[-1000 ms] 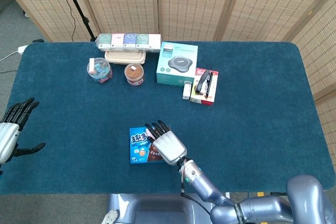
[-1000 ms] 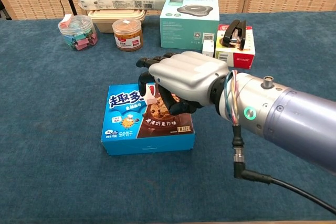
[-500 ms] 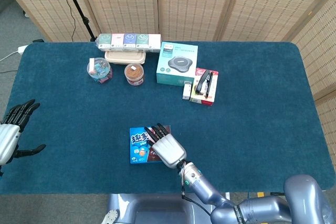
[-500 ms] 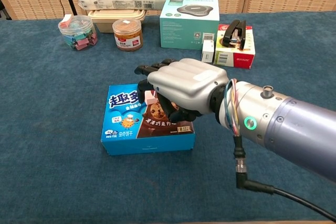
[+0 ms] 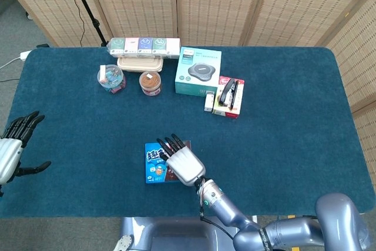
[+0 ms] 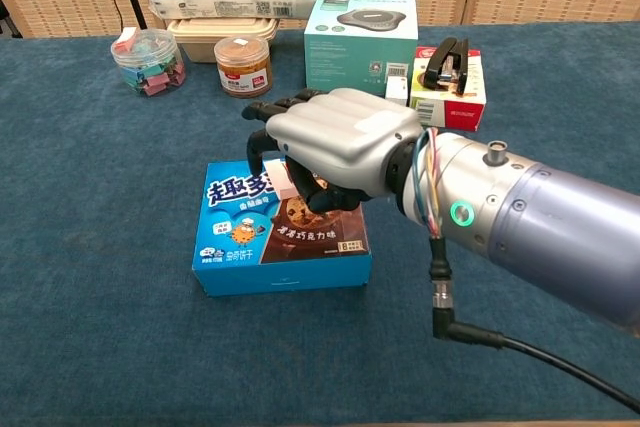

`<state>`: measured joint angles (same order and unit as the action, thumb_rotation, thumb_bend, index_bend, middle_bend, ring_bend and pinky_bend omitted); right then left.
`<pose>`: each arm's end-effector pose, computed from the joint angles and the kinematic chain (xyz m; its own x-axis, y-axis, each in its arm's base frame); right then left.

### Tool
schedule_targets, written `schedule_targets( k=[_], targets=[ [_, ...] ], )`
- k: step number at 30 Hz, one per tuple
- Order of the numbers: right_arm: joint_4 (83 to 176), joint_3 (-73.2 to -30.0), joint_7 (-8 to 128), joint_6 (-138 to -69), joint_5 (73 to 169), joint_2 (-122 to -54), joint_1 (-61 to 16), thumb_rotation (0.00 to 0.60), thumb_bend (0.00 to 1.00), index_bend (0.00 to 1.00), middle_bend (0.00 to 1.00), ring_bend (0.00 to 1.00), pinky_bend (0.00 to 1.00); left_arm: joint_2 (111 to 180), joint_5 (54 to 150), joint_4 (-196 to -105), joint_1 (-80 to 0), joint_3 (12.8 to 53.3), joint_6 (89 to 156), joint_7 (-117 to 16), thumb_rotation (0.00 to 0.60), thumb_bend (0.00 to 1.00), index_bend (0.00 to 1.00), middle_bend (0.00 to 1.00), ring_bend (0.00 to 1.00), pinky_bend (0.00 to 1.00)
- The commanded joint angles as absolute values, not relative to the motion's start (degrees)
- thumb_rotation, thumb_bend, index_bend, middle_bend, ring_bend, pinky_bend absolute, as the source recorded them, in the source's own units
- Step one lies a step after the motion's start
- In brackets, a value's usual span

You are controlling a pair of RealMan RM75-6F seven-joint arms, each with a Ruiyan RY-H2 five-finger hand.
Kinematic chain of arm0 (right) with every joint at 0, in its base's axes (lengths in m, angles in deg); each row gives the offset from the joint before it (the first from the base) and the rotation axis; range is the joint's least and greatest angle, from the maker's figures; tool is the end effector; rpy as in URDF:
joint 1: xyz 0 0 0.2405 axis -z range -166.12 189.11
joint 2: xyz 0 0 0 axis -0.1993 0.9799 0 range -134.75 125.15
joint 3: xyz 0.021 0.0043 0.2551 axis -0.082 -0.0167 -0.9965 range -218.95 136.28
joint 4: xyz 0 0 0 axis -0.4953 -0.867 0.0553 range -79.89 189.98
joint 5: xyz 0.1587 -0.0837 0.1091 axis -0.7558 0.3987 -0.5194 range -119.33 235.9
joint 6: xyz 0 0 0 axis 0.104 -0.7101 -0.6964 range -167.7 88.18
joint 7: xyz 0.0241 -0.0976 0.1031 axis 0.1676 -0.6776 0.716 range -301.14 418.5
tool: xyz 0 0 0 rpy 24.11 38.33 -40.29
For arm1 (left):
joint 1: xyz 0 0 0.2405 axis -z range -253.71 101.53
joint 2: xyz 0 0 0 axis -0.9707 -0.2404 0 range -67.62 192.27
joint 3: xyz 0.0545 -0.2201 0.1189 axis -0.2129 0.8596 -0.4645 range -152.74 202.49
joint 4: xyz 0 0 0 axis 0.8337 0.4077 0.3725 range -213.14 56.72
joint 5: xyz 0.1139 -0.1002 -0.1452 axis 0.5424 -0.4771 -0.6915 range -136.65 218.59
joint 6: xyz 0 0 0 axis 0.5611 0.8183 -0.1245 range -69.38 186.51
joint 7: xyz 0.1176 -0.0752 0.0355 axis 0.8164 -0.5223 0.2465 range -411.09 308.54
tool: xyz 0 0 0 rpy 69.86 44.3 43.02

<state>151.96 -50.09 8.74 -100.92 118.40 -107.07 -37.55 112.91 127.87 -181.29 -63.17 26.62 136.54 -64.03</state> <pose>-0.0311 -0.2668 -0.0790 0.5951 -0.1511 0.7894 -0.6695 -0.6365 0.3829 -0.2674 0.2130 0.1947 0.2502 0.1109 0.9618 0.9628 -0.1330 -0.2351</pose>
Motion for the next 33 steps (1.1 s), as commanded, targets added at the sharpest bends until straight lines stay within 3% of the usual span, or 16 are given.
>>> schedule_targets(
  k=[1,33],
  targets=[
    [150.5,-50.2,9.5,-100.0,116.7,-107.3,-37.7,0.6,1.0,0.28,0.0,0.0,0.0,113.0,127.7,-181.2,-63.2,26.7,136.4,-64.0,0.6,0.14,0.0,0.0,0.0,0.0],
    [150.9,-48.1,13.8,-100.7,119.4,-106.4,-36.9,0.6,1.0,0.29,0.0,0.0,0.0,113.0,127.0,-181.4,-62.8,27.1,134.5,-63.6,0.6,0.14,0.0,0.0,0.0,0.0]
  ],
)
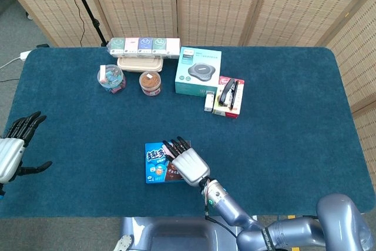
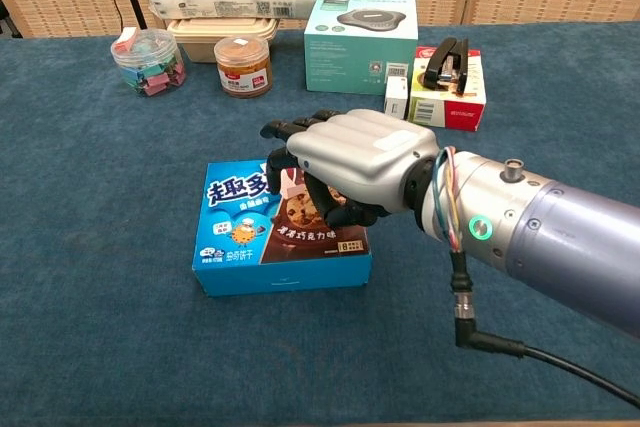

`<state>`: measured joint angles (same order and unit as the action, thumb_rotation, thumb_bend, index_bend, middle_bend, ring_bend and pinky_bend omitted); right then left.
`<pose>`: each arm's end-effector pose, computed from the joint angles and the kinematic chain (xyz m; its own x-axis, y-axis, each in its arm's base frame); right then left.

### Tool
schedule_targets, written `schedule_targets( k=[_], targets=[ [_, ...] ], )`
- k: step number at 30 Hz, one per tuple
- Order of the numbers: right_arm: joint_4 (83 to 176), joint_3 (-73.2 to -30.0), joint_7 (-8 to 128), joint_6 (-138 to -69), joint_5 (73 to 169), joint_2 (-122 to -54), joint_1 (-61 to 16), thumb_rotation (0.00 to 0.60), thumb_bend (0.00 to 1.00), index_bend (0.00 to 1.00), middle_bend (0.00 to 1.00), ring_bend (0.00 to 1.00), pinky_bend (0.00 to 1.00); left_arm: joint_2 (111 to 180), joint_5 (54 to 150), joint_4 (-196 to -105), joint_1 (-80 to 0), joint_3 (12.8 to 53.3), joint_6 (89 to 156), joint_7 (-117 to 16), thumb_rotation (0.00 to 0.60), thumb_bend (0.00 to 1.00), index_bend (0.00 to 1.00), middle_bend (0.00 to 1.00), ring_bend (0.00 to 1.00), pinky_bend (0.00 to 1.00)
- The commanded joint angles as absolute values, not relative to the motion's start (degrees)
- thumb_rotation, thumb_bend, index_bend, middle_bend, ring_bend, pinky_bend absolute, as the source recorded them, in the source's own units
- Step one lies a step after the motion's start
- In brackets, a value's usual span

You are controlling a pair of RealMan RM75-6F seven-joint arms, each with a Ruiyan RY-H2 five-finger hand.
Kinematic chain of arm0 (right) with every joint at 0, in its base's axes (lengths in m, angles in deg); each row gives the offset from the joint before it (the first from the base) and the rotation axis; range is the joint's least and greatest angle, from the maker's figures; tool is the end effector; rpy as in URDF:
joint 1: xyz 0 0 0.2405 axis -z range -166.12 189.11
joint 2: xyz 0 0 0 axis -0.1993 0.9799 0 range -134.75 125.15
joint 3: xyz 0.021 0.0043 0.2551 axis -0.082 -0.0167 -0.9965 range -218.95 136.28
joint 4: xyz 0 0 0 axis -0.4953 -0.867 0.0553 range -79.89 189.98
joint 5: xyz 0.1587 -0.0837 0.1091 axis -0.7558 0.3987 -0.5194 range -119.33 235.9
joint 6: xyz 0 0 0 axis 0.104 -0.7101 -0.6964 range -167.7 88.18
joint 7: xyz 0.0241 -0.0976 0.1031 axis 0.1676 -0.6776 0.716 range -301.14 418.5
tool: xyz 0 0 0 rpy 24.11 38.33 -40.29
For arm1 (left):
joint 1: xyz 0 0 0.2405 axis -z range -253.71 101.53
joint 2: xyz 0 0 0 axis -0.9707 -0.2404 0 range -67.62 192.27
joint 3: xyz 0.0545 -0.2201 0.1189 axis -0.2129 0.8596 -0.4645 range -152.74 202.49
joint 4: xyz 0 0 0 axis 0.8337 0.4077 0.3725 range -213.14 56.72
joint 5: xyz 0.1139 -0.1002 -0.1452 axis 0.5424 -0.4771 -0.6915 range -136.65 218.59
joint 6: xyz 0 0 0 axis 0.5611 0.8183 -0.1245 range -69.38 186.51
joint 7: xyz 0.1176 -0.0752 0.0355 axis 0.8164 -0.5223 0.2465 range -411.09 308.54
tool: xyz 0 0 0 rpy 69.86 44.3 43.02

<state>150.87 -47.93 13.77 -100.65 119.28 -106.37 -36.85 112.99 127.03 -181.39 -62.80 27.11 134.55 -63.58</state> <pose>-0.0456 -0.2648 -0.0821 0.5745 -0.2019 0.7932 -0.6977 -0.6276 0.3455 -0.2684 0.2162 0.1916 0.2545 0.1321 0.9580 0.9632 -0.1225 -0.2390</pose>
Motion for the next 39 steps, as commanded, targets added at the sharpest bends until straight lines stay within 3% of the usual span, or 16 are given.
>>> schedule_targets(
  k=[1,39],
  targets=[
    [150.8,-48.2,13.8,-100.7,119.4,-106.4,-37.0,0.6,1.0,0.29,0.0,0.0,0.0,113.0,127.0,-181.4,-62.8,27.1,134.5,-63.6,0.6,0.14,0.0,0.0,0.0,0.0],
    [148.8,-45.0,15.0,-101.2,122.2,-105.9,-34.4,0.6,1.0,0.29,0.0,0.0,0.0,113.1,126.9,-181.4,-62.9,27.2,134.1,-63.2,0.6,0.14,0.0,0.0,0.0,0.0]
  ],
)
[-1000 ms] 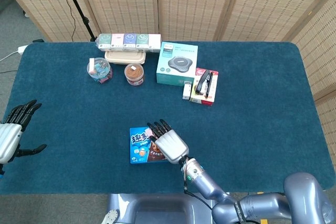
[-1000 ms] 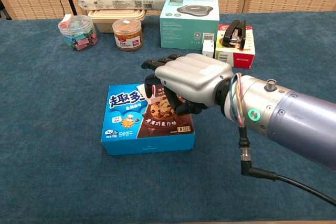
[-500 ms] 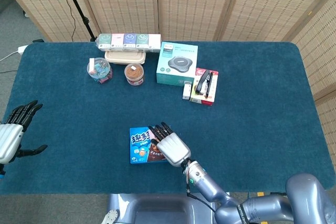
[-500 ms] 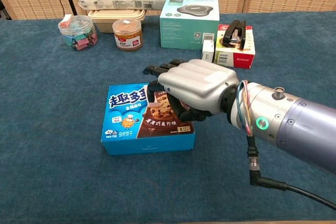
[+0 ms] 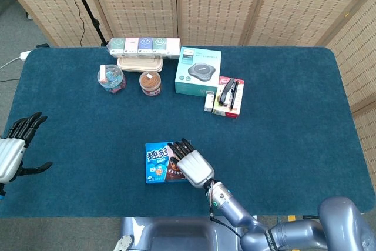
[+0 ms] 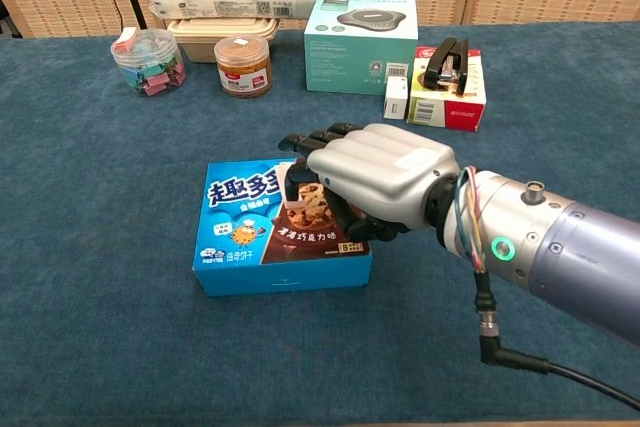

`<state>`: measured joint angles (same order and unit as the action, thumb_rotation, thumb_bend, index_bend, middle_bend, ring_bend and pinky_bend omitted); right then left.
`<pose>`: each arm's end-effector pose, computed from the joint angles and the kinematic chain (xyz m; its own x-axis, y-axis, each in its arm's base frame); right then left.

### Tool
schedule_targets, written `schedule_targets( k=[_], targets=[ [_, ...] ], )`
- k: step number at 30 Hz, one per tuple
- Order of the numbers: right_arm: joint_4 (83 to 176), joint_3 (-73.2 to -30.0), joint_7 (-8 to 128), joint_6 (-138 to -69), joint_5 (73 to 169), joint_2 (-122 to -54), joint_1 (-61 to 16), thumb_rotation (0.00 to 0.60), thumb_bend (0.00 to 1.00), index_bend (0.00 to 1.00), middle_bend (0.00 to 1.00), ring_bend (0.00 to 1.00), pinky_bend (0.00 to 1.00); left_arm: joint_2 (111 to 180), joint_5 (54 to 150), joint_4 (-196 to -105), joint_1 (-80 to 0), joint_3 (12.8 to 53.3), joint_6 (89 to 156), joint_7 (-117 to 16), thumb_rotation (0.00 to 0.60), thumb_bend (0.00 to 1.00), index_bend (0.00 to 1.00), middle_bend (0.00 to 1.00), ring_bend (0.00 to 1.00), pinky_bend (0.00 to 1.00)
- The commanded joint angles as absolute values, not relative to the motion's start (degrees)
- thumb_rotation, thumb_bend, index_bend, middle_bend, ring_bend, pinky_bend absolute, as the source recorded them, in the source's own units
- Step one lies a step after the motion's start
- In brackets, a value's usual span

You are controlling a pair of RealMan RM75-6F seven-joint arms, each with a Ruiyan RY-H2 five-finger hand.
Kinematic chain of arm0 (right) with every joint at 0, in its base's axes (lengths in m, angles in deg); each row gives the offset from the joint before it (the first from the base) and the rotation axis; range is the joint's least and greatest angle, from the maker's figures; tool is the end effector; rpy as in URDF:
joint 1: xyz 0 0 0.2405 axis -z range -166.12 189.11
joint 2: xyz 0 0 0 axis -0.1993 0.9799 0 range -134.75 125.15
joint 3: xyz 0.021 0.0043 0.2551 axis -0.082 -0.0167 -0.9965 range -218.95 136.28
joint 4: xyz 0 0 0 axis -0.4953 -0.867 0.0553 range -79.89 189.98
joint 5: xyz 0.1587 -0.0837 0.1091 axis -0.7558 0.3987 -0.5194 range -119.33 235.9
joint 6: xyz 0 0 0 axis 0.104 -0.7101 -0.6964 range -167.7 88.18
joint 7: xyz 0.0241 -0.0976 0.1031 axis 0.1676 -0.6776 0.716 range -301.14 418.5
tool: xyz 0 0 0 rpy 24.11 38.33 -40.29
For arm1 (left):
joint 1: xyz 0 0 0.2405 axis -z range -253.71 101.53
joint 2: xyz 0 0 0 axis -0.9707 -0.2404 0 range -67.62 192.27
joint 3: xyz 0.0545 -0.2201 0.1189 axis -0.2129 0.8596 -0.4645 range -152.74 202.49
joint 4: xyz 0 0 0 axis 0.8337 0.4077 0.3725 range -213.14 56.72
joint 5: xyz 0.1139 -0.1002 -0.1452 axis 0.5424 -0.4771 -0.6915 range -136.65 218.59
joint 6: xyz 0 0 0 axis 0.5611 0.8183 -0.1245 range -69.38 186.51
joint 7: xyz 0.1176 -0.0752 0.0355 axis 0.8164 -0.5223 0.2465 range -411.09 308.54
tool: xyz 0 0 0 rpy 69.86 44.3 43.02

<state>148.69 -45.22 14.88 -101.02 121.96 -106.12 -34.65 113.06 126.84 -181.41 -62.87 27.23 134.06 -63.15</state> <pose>-0.0674 -0.2606 -0.0858 0.6058 -0.1947 0.7714 -0.6828 -0.6248 0.3786 -0.2692 0.2162 0.1905 0.2598 0.1377 0.9558 0.9624 -0.1184 -0.2445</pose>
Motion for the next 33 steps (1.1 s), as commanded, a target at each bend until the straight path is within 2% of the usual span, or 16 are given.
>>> schedule_targets(
  k=[1,15,33],
  targets=[
    [148.9,-44.9,15.0,-101.3,122.3,-105.8,-34.3,0.6,1.0,0.29,0.0,0.0,0.0,113.1,126.9,-181.4,-62.9,27.2,134.0,-63.2,0.6,0.14,0.0,0.0,0.0,0.0],
    [150.0,-42.9,15.7,-102.7,127.0,-104.9,-32.3,0.6,1.0,0.29,0.0,0.0,0.0,113.1,126.6,-181.4,-62.9,27.3,133.9,-63.2,0.6,0.14,0.0,0.0,0.0,0.0],
    [149.9,-42.9,16.7,-102.7,130.4,-104.3,-30.9,0.6,1.0,0.3,0.0,0.0,0.0,112.9,126.8,-181.3,-62.9,27.2,133.8,-63.7,0.6,0.14,0.0,0.0,0.0,0.0]
  ],
)
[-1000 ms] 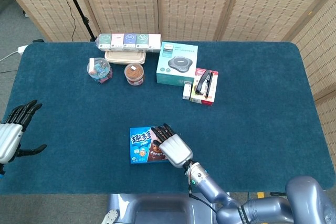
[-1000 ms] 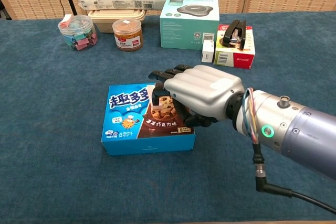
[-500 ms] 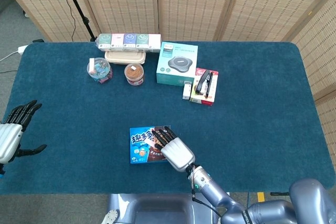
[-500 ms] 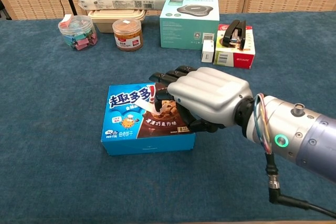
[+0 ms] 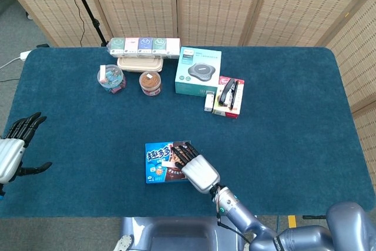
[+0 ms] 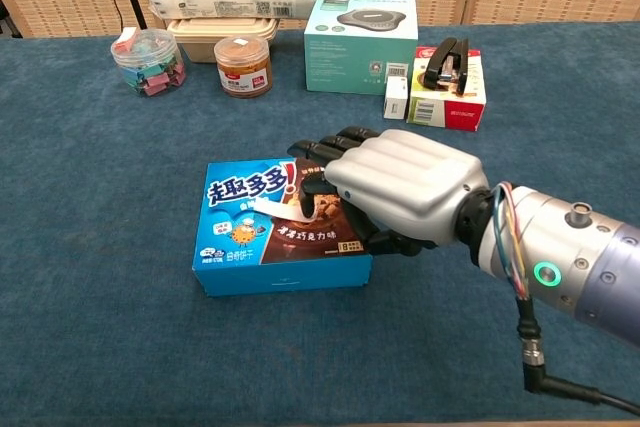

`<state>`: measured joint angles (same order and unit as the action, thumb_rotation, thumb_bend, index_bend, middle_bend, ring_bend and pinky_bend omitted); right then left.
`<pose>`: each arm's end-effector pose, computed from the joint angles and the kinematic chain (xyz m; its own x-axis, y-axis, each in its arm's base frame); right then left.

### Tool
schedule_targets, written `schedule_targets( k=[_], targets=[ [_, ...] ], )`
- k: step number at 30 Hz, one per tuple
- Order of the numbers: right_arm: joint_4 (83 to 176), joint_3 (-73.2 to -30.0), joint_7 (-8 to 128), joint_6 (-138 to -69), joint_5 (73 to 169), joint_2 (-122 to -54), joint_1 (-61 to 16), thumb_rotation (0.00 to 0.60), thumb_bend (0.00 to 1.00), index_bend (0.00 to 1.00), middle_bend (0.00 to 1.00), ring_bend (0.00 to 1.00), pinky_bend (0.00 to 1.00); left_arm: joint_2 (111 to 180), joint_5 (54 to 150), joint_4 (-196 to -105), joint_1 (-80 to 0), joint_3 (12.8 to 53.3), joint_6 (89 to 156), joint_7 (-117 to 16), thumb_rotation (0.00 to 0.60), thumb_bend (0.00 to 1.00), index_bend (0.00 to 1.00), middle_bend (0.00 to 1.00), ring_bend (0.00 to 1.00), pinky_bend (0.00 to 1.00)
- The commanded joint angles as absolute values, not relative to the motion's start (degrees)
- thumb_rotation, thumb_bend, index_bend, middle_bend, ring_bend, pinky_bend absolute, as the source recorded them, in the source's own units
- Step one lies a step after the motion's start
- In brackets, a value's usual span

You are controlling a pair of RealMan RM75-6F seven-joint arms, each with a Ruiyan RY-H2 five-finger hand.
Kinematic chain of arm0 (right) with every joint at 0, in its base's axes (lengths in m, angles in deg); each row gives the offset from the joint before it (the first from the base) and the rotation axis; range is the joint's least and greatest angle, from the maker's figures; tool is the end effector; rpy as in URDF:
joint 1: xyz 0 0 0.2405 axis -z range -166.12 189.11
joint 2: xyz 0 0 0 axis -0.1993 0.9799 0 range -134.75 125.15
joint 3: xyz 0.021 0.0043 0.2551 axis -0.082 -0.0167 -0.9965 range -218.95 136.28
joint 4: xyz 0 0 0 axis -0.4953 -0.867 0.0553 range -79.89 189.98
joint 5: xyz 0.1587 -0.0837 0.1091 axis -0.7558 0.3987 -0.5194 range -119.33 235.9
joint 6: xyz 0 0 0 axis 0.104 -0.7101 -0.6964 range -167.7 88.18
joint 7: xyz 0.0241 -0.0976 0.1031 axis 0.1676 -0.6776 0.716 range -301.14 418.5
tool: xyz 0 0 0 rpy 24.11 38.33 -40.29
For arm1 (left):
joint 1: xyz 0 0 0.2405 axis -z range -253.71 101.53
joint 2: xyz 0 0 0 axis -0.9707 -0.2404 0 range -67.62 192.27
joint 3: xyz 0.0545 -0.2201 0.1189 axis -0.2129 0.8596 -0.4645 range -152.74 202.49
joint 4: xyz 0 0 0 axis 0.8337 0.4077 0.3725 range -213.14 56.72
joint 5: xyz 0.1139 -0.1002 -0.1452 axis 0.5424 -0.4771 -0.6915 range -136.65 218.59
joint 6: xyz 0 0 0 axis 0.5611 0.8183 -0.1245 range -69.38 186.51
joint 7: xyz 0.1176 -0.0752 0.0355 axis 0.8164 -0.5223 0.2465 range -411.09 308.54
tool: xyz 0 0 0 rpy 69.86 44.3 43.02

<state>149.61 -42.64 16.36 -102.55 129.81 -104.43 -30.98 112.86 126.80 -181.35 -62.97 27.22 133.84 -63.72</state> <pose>-0.0794 -0.2458 -0.0769 0.6094 -0.1443 0.7796 -0.6490 -0.6557 0.3859 -0.2704 0.2158 0.1912 0.2543 0.1420 0.9566 0.9642 -0.1135 -0.2395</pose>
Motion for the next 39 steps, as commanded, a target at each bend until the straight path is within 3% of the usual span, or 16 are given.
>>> schedule_targets(
  k=[1,39],
  targets=[
    [150.0,-43.0,16.9,-102.8,130.8,-104.2,-30.9,0.6,1.0,0.3,0.0,0.0,0.0,112.8,126.7,-181.4,-62.9,27.3,133.8,-63.7,0.6,0.14,0.0,0.0,0.0,0.0],
    [147.9,-42.2,13.2,-103.0,135.3,-104.2,-28.0,0.6,1.0,0.32,0.0,0.0,0.0,112.8,127.2,-181.4,-62.9,27.0,133.6,-63.9,0.6,0.14,0.0,0.0,0.0,0.0]
  ],
)
